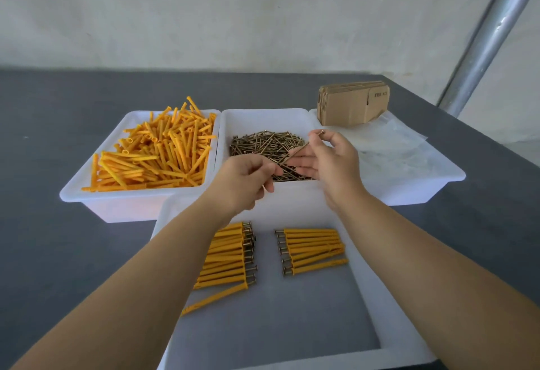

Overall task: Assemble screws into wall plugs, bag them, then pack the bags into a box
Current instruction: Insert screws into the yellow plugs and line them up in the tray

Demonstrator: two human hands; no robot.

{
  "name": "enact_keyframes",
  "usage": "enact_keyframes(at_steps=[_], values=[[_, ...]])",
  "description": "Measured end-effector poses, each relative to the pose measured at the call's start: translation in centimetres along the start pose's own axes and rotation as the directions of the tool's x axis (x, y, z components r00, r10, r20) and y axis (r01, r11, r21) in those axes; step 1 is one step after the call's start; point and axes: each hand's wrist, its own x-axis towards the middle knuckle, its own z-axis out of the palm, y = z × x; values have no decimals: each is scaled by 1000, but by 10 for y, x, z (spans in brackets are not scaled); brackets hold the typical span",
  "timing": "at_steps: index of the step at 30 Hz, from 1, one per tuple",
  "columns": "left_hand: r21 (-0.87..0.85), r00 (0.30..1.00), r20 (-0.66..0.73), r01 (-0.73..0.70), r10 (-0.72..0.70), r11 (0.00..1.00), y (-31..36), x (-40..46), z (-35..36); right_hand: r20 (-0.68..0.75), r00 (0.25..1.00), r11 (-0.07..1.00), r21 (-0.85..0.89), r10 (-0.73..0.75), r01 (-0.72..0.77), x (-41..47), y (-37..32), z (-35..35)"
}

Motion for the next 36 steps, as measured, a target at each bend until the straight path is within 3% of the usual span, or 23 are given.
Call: enact_keyframes(at_steps=[15, 23, 28, 32, 36], values=[[-85, 999, 30, 15, -13, 996, -5, 1, 5, 55, 996, 990, -120, -66, 72, -3, 5, 3], [-116, 998, 28, -52, 56, 992, -4, -2, 2, 211, 954, 909, -315, -212, 271, -9, 9, 7], [-207, 965, 106, -214, 239, 955, 6, -5, -1, 32, 985, 947, -271, -172, 174, -7, 4, 7], [-158, 948, 263, -141, 179, 977, 7, -7, -4, -99, 981, 953, -271, -168, 136, 0, 4, -3], [54, 919, 379, -137, 107, 989, 6, -11, 7, -98, 984, 951, -289, -147, 114, 4, 7, -1]])
